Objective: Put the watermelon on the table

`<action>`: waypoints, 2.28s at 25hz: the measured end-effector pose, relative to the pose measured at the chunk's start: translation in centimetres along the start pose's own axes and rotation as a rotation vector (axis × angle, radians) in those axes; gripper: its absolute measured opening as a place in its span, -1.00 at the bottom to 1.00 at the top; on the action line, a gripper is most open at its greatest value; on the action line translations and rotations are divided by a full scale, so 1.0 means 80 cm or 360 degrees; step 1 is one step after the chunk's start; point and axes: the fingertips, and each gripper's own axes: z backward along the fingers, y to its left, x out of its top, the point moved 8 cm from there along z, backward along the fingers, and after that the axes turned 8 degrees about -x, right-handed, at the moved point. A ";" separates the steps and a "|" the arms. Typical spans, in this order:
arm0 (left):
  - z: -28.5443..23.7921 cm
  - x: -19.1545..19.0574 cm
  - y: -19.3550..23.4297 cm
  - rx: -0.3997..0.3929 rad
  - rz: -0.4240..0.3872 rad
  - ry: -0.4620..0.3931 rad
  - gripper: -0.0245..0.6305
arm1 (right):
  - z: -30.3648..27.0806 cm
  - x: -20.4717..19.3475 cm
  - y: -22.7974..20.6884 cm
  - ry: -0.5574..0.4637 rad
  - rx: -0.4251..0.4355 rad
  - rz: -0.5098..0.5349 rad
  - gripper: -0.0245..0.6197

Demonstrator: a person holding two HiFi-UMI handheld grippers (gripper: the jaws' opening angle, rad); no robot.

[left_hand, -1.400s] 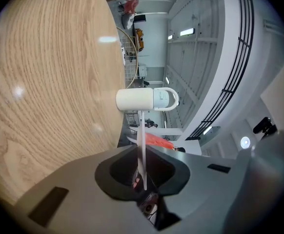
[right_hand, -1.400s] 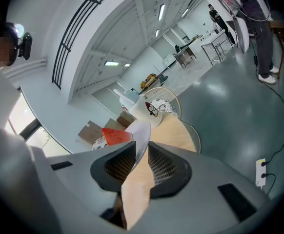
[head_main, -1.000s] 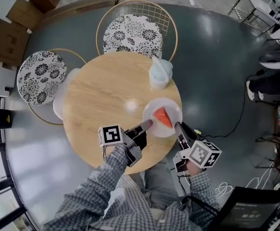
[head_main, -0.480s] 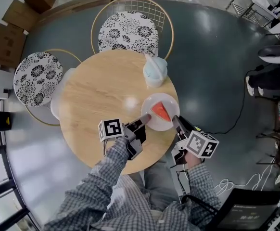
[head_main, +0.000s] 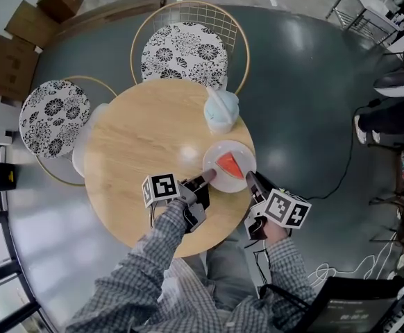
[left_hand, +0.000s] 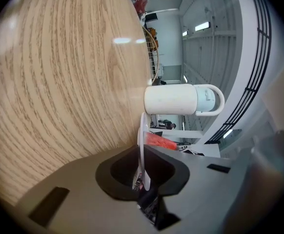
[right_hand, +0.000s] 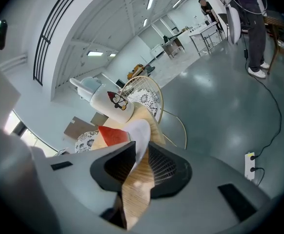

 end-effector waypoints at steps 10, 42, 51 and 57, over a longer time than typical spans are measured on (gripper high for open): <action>-0.002 -0.001 0.006 0.0036 -0.0002 -0.0024 -0.84 | -0.002 -0.001 0.003 -0.0035 -0.0057 0.0047 -0.65; -0.007 -0.001 0.010 0.0059 0.0006 -0.0023 -0.84 | 0.001 -0.112 0.101 -0.0063 -0.0426 0.2927 -0.76; -0.007 0.002 0.009 -0.0023 -0.0010 -0.0029 -0.83 | -0.001 -0.112 0.103 -0.0039 -0.0441 0.2936 -0.79; -0.009 0.003 -0.001 -0.0098 -0.0021 -0.0019 -0.49 | -0.005 -0.109 0.103 0.0005 -0.0412 0.2883 -0.79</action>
